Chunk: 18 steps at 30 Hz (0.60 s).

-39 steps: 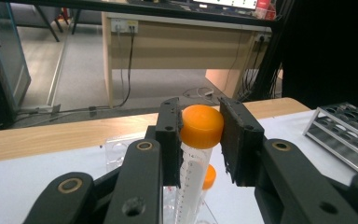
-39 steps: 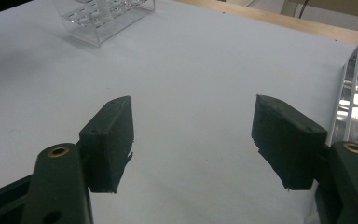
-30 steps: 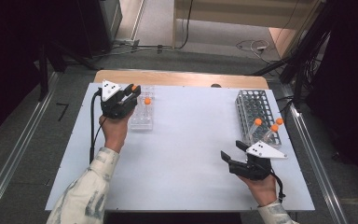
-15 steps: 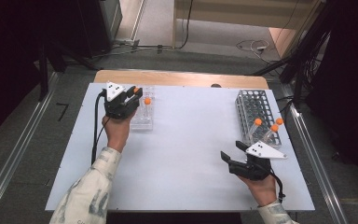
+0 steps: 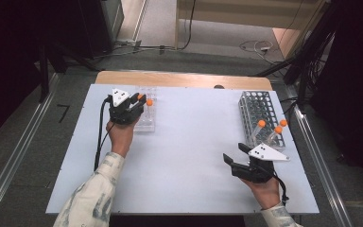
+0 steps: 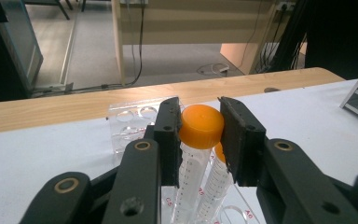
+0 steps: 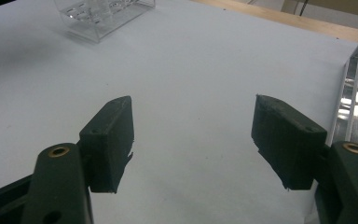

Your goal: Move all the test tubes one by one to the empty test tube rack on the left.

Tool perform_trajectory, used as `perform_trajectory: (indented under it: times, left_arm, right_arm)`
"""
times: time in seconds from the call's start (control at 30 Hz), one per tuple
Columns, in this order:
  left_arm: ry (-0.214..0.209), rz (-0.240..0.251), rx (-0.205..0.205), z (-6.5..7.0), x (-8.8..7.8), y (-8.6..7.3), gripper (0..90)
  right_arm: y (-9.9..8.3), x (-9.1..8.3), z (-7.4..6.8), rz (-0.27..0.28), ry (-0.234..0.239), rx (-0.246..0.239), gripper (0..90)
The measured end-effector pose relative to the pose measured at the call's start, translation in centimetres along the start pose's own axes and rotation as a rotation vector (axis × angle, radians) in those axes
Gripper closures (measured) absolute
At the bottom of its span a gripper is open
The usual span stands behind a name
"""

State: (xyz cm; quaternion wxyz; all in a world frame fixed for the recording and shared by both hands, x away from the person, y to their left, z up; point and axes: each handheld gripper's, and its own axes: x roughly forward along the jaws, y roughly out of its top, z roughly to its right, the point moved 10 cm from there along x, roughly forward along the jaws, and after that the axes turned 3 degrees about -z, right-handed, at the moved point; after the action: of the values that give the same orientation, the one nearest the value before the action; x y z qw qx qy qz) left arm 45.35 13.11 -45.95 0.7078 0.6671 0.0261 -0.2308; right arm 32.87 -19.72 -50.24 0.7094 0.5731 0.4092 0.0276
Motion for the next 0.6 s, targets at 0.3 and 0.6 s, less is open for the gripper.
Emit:
perform_trajectory:
  times: [0.3,0.6]
  left_arm:
    - [-0.003,0.012,-0.009,0.07,-0.34,0.3,63.6]
    - [-0.01,0.012,-0.025,0.12,-0.85,0.44,58.9]
  right_arm:
    - [-0.04,0.07,-0.04,-0.001,0.0,-0.002,28.4]
    - [-0.11,0.1,0.05,-0.004,-0.004,-0.001,28.4]
